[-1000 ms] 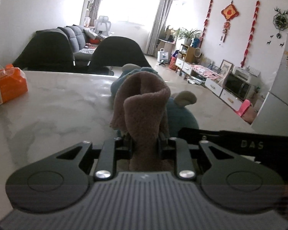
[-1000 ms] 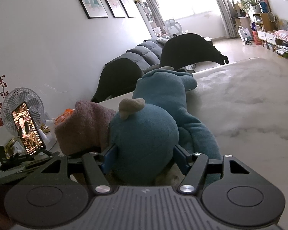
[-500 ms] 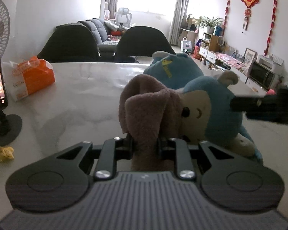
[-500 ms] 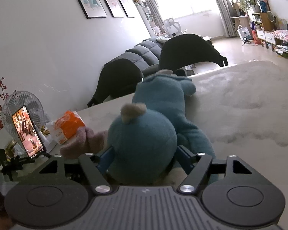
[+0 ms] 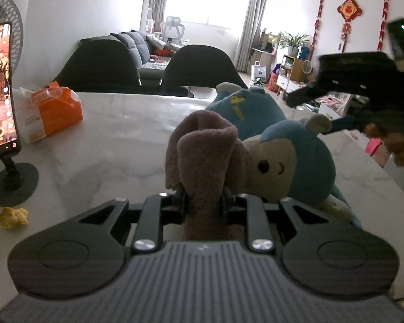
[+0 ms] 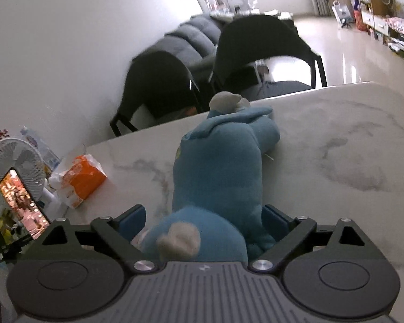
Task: Organize soft objects
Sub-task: 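Roll the blue plush over onto its front with the right gripper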
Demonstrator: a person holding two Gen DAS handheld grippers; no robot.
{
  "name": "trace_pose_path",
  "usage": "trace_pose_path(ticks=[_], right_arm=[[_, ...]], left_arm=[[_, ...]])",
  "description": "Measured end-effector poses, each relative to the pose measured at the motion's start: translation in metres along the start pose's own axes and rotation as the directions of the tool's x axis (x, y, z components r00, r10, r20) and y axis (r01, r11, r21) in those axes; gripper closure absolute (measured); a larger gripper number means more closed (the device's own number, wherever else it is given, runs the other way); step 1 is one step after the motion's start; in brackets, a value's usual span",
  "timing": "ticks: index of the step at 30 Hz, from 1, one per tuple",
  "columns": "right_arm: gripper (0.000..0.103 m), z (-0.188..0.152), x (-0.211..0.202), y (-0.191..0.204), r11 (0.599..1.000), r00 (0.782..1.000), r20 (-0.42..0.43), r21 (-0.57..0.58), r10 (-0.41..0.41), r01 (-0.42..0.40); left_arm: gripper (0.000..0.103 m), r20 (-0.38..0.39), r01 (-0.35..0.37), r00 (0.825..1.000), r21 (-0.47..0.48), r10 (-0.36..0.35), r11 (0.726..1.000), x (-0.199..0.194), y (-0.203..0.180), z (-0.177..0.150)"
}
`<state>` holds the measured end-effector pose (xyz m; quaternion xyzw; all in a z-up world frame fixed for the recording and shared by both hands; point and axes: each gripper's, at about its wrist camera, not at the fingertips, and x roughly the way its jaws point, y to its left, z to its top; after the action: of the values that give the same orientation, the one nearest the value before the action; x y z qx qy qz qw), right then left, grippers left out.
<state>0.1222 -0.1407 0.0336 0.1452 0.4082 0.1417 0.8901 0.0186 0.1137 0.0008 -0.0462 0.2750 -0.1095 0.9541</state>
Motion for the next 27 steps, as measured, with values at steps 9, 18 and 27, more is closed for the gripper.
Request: trace_pose_path(ticks=[9,18,27], right_arm=[[0.007,0.048,0.072,0.038,0.98,0.971,-0.156,-0.106,-0.182,0.167],[0.001,0.042,0.132,0.069,0.886,0.892,-0.2,-0.324,-0.406,0.331],[0.015,0.025,0.123,0.068,0.806,0.922,-0.148,-0.547,-0.359,0.226]], left_arm=[[0.081,0.016,-0.016,1.0,0.004,0.016,1.0,-0.013,0.006,0.002],[0.081,0.013,-0.049,0.999,-0.023,0.05,0.999,-0.014,0.02,0.004],[0.081,0.019,-0.05,0.999,-0.041,0.051,0.998,-0.018,0.026,0.006]])
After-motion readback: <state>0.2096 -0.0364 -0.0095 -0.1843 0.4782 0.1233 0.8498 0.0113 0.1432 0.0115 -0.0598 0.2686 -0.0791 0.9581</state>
